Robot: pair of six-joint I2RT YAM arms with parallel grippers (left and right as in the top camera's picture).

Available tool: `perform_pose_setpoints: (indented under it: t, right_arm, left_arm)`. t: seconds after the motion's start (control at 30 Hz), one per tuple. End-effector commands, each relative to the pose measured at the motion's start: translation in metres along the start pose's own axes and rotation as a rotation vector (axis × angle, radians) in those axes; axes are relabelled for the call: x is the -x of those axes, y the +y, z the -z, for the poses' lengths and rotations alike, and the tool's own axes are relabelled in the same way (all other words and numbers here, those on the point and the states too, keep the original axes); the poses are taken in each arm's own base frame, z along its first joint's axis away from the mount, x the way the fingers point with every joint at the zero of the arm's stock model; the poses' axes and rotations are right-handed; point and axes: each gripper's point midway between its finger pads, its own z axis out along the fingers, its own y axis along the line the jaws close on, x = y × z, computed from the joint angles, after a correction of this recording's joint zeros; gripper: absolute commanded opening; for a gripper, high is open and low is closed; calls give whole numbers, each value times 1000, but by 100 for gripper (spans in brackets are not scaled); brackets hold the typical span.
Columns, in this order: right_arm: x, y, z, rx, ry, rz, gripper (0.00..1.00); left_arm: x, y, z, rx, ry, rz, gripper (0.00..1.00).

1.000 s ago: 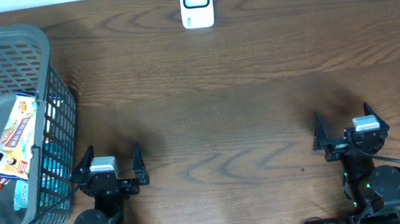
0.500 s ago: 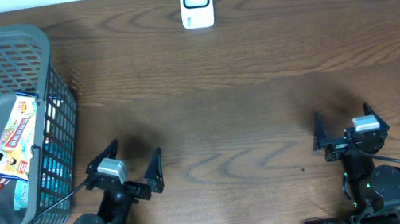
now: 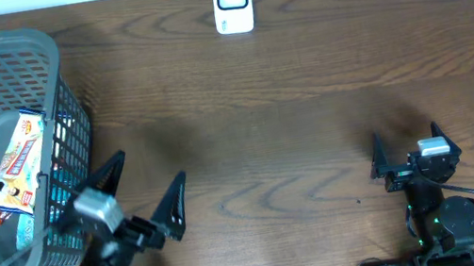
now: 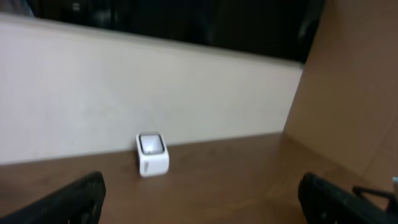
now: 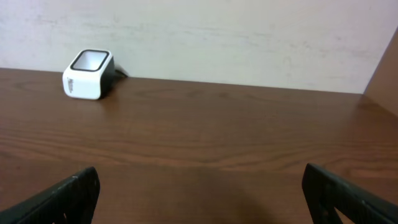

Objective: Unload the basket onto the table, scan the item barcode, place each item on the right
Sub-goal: 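Reach the left gripper into the basket and grasp the snack bag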

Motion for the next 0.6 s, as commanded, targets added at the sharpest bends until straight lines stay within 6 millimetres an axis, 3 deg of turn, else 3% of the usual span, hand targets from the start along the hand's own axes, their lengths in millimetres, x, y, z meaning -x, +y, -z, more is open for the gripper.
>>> perform_pose_setpoints:
  t: [0.0, 0.23, 0.33, 0.43, 0.57]
  right_arm:
    - [-2, 3, 0, 12, 7, 9, 99]
    - [-2, 3, 0, 11, 7, 9, 99]
    - [-2, 3, 0, 12, 7, 9, 99]
    - [-2, 3, 0, 12, 7, 9, 99]
    - [-2, 3, 0, 12, 7, 9, 99]
  left_arm:
    - [31, -3, -8, 7, 26, 24, 99]
    - [80, 11, -24, 147, 145, 43, 99]
    - [100, 27, -24, 262, 178, 9, 99]
    - [116, 49, -17, 414, 203, -27, 99]
    - [123, 55, -15, 456, 211, -77, 99]
